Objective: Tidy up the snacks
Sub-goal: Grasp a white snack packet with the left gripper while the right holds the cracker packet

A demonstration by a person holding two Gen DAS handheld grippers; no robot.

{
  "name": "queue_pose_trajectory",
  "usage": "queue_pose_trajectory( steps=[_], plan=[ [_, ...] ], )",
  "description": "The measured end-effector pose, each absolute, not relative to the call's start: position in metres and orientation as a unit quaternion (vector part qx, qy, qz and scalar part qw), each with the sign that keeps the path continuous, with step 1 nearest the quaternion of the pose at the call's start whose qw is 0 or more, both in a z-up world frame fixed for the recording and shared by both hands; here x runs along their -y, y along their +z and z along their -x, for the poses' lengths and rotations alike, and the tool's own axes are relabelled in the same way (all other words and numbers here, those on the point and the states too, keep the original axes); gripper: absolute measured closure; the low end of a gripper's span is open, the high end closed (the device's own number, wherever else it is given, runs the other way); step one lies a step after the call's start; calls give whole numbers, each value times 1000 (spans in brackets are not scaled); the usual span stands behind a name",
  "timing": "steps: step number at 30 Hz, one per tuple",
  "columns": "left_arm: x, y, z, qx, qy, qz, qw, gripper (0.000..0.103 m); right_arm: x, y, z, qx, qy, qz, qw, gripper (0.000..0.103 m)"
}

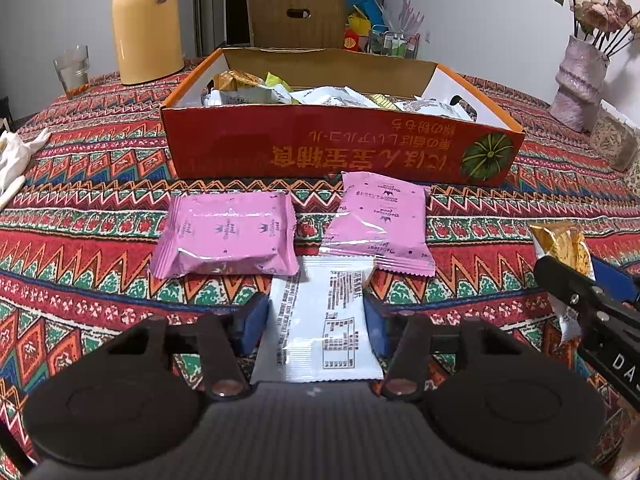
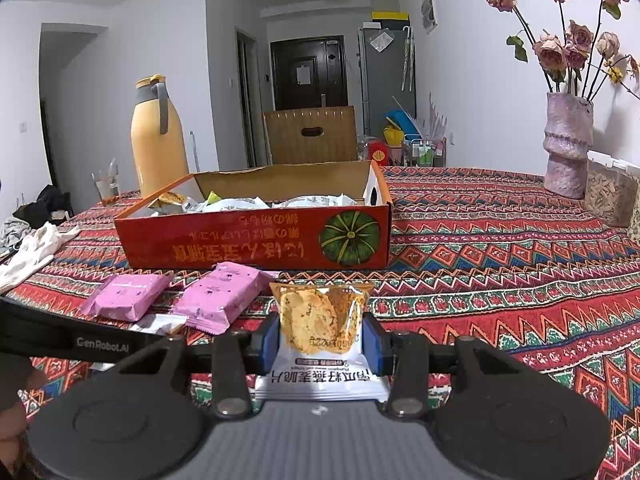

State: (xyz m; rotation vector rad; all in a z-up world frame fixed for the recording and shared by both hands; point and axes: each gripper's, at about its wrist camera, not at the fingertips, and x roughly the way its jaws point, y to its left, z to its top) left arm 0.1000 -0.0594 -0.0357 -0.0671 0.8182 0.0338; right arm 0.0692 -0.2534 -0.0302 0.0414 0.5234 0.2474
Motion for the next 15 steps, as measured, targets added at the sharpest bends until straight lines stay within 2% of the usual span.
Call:
queue_pose_trajectory(
  steps=[9,10,11,15],
  plan=[
    [61,-25,-86,-376,-4,28,926,60,249,-24,-58,-250,120,-12,961,61],
    [61,-22,-84,-371,-7,28,928,74,249,-23,-57,-248,119,-11,961,61],
    [61,-19,-82,-369,-13,28,929,78,249,-21,-56,-246,118,-10,962,61],
    [61,-9,-75,-351,-22,27,936,78,248,-16,-53,-240,116,-6,964,61]
  ],
)
